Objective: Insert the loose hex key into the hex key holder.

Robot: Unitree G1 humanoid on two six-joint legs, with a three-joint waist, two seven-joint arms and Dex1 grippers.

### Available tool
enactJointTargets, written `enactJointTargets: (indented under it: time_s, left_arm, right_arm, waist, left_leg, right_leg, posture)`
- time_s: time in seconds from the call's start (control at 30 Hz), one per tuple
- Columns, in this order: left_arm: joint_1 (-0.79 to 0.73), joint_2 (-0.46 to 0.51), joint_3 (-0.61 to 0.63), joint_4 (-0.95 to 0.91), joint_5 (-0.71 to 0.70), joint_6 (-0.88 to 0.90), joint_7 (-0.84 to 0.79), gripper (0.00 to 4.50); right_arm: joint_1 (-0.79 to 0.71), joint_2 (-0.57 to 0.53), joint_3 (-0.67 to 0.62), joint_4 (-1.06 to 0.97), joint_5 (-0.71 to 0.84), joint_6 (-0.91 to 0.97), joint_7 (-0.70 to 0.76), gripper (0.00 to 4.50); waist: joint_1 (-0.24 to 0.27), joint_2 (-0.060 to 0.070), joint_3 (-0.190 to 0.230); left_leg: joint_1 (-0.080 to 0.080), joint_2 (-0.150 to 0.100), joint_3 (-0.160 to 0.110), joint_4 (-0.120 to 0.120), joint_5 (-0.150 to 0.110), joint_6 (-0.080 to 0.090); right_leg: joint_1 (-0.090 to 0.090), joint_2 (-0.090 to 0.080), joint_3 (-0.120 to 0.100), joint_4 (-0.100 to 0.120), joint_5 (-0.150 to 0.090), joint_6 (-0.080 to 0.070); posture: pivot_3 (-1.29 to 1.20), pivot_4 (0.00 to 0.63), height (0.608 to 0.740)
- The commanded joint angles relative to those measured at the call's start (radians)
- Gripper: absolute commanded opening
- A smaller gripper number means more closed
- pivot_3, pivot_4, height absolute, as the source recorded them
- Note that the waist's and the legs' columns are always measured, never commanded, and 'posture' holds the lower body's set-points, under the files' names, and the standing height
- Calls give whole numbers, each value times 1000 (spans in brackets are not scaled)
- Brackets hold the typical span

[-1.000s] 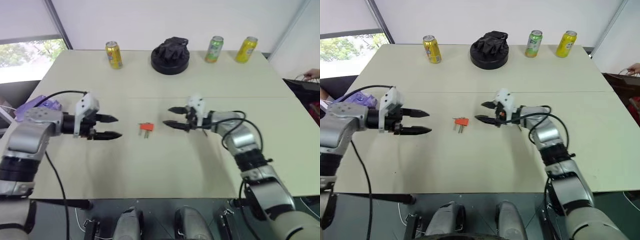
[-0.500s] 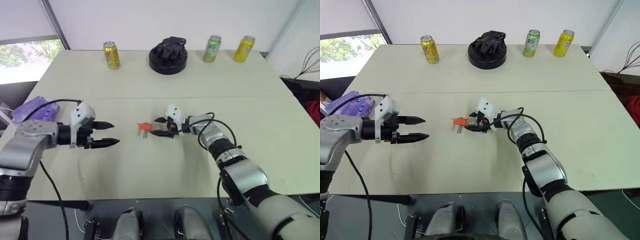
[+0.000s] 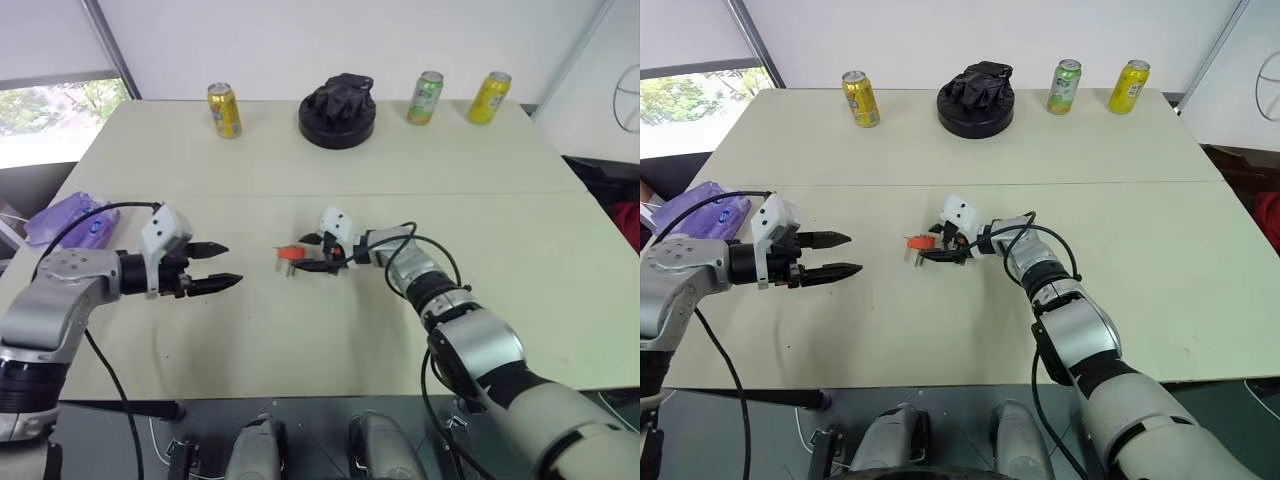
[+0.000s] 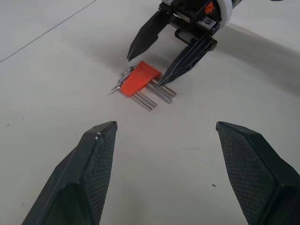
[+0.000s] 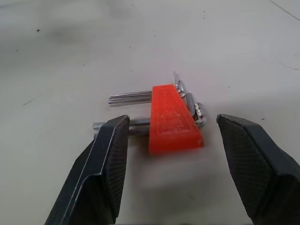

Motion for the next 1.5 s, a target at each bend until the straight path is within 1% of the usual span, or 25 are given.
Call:
enactJointTargets:
  time_s: [0.03, 0.3, 0.47, 0.5, 0.53, 0.6, 0.63, 0.8, 0.9, 1.0, 1.07, 1.13, 1.2, 1.3, 1.37, 1.43, 1.5]
  left_arm:
    - [1, 0, 26, -27, -13, -10, 8, 3505]
    - [-23, -19, 6, -14, -3, -15, 17, 3505]
    - [-17, -41, -1, -29, 5, -21, 39, 3505]
    - [-14, -45, 1, -34, 6, -24, 44, 3545]
    - [-11, -47, 3, -36, 7, -25, 47, 3545]
    - [-8, -50, 6, -38, 7, -24, 52, 3545]
    - [-5, -51, 7, -40, 6, -23, 56, 3545]
    - [2, -57, 4, -46, 5, -23, 67, 3545]
    - [2, -61, 2, -51, 4, -21, 72, 3545]
    - [-6, -66, 2, -34, 6, -26, 72, 3545]
    - [-31, -79, 7, -3, 0, -22, 77, 3545]
    - [-63, -97, 9, 22, -8, -14, 84, 3545]
    - [-95, -116, 1, 35, -16, -8, 81, 3545]
    - [-151, -155, 1, 57, -39, 10, 86, 3545]
    - [-203, -191, 10, 92, -66, 26, 89, 3545]
    - [-253, -218, 12, 109, -109, 64, 70, 3545]
    - [-299, -250, 12, 124, -148, 97, 64, 3545]
  right_arm:
    - [3, -7, -28, -32, 5, -18, 20, 3071]
    - [12, -5, -21, -11, -34, -31, 13, 3071]
    - [3, 14, -28, 9, -43, -26, 9, 3071]
    - [3, 15, -28, 10, -45, -25, 14, 2532]
    - [3, 16, -28, 11, -48, -26, 13, 2218]
    - [4, 18, -27, 14, -56, -32, 2, 1262]
    - [3, 21, -28, 17, -58, -33, -4, 975]
    - [-7, 36, -38, 28, -62, -29, -29, 989]
    - [-8, 29, -28, 21, -79, -59, -47, 989]
    - [-12, -28, 17, -49, -134, -192, -43, 989]
    - [-26, -89, 48, -135, -172, -310, -36, 989]
    - [-46, -153, 79, -209, -224, -426, -58, 989]
    - [-77, -224, 110, -262, -290, -543, -100, 989]
    - [-128, -303, 135, -295, -376, -668, -193, 989]
    - [-164, -357, 157, -316, -478, -754, -312, 989]
    - [-193, -399, 173, -339, -567, -826, -416, 989]
    - [-212, -427, 182, -350, -603, -877, -473, 989]
  waist:
    - [0, 0, 0]
    - [0, 0, 0]
    - [-1, 0, 0]
    - [-1, 0, 0]
    - [-1, 0, 0]
    - [-1, 0, 0]
    - [-1, 0, 0]
    - [-4, 0, 0]
    - [-8, 0, 0]
    - [-12, 1, 0]
    - [-10, 1, 1]
    - [-5, 1, 2]
    - [-5, 1, 3]
    - [-6, 1, 4]
    - [-5, 1, 4]
    - [-3, 1, 4]
    - [-1, 0, 5]
  left_leg:
    - [0, 0, 0, 0, 0, 0]
    - [0, 0, 0, 0, 0, 0]
    - [0, 0, 0, 0, 0, 0]
    - [0, 0, 0, 0, 0, 0]
    - [0, 0, 0, 0, 0, 0]
    - [0, 0, 0, 0, 0, 0]
    - [0, 0, 0, 0, 0, 0]
    - [1, 0, 0, 0, 0, 0]
    - [1, 0, 0, 0, 0, 0]
    - [1, 0, 0, 0, 0, 0]
    - [1, 0, 0, 0, 0, 0]
    - [1, -1, 0, 0, 0, 0]
    - [1, -1, 0, 0, 0, 0]
    - [1, -1, 0, 0, 0, -1]
    - [1, -1, 1, 0, 3, -5]
    - [1, -1, 1, 0, 3, -6]
    - [1, -1, 2, 0, 4, -7]
  right_leg:
    - [0, 0, 0, 0, 0, 0]
    - [0, 0, 0, 0, 0, 0]
    - [0, 0, 0, 0, 0, 0]
    - [0, 0, 0, 0, 0, 0]
    - [0, 0, 0, 0, 0, 0]
    - [0, 0, 0, 0, 0, 0]
    - [0, 0, 0, 0, 0, 0]
    - [0, 0, 0, 1, 0, 0]
    - [0, 0, 0, 1, 0, 0]
    - [0, 0, 0, 1, 0, 0]
    - [0, -1, 0, 1, 0, 0]
    - [0, -1, 0, 1, 0, 0]
    - [0, -1, 0, 1, 0, 0]
    - [0, -1, 0, 1, 0, 0]
    - [0, -1, 0, 1, 0, 0]
    - [0, -1, 0, 1, 0, 0]
    - [0, -1, 1, 1, 0, 0]
  posture:
    - [0, 150, 740]
    - [0, 150, 740]
    - [0, 150, 740]
    - [0, 150, 740]
    - [0, 150, 740]
    - [0, 150, 740]
    - [0, 150, 740]
    - [0, 150, 740]
    - [0, 150, 740]
    - [0, 150, 740]
    - [0, 150, 740]
    - [0, 150, 740]
    - [0, 150, 740]
    - [0, 150, 740]
    - [0, 150, 740]
    - [0, 150, 740]
    - [0, 150, 740]
